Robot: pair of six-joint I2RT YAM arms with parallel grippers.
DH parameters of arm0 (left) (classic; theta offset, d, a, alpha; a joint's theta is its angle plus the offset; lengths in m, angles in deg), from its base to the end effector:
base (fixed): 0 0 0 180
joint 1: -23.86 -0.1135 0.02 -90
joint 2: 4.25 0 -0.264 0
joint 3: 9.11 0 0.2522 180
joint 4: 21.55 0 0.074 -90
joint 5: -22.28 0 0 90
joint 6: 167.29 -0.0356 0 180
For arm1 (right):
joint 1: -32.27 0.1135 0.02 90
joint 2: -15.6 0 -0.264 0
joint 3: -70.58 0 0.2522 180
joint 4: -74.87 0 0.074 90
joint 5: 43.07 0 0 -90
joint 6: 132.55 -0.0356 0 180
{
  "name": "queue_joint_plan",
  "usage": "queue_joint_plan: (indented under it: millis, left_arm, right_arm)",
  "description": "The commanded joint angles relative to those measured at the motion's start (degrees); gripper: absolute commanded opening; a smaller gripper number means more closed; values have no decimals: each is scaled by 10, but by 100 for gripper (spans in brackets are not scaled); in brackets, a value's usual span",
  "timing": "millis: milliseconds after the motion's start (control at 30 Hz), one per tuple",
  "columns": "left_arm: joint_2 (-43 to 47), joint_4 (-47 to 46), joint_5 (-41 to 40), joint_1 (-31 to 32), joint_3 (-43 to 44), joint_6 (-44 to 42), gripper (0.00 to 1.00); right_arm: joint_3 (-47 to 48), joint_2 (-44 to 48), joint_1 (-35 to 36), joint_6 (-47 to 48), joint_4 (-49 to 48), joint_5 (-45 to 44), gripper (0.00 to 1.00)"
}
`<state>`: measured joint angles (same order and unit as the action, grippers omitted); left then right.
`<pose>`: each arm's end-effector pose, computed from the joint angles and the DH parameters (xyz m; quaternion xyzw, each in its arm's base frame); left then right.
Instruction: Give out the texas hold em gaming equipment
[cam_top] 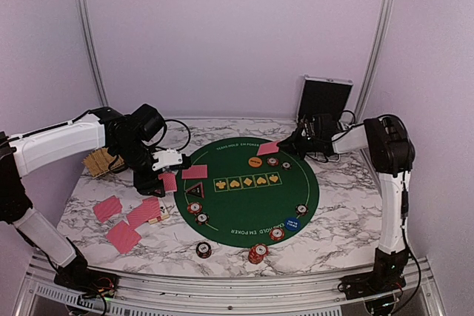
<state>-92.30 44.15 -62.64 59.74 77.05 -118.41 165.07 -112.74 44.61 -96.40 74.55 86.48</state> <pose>0.2451 -0.1812 0.2678 0.6168 0.7616 -0.0346 0.1959 0.4619 0.1243 0.1240 0.1441 0.8320 0.4928 0.2102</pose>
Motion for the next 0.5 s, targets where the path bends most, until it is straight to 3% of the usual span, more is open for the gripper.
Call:
queue_joint_plan:
  millis: [0,200,333,467]
  left_arm:
    - [-1,20,11,-1,10,5,44]
    - [1,22,10,-1,10,5,44]
    - [2,23,10,-1,8,4,44]
    - [3,23,12,-1,6,4,44]
  right_arm:
    - [43,-26,3,-14,-18,-8,0]
    - [79,-48,12,6,18,-19,1]
    - [84,-23,13,49,70,-57,23]
    - [74,21,14,86,115,-97,38]
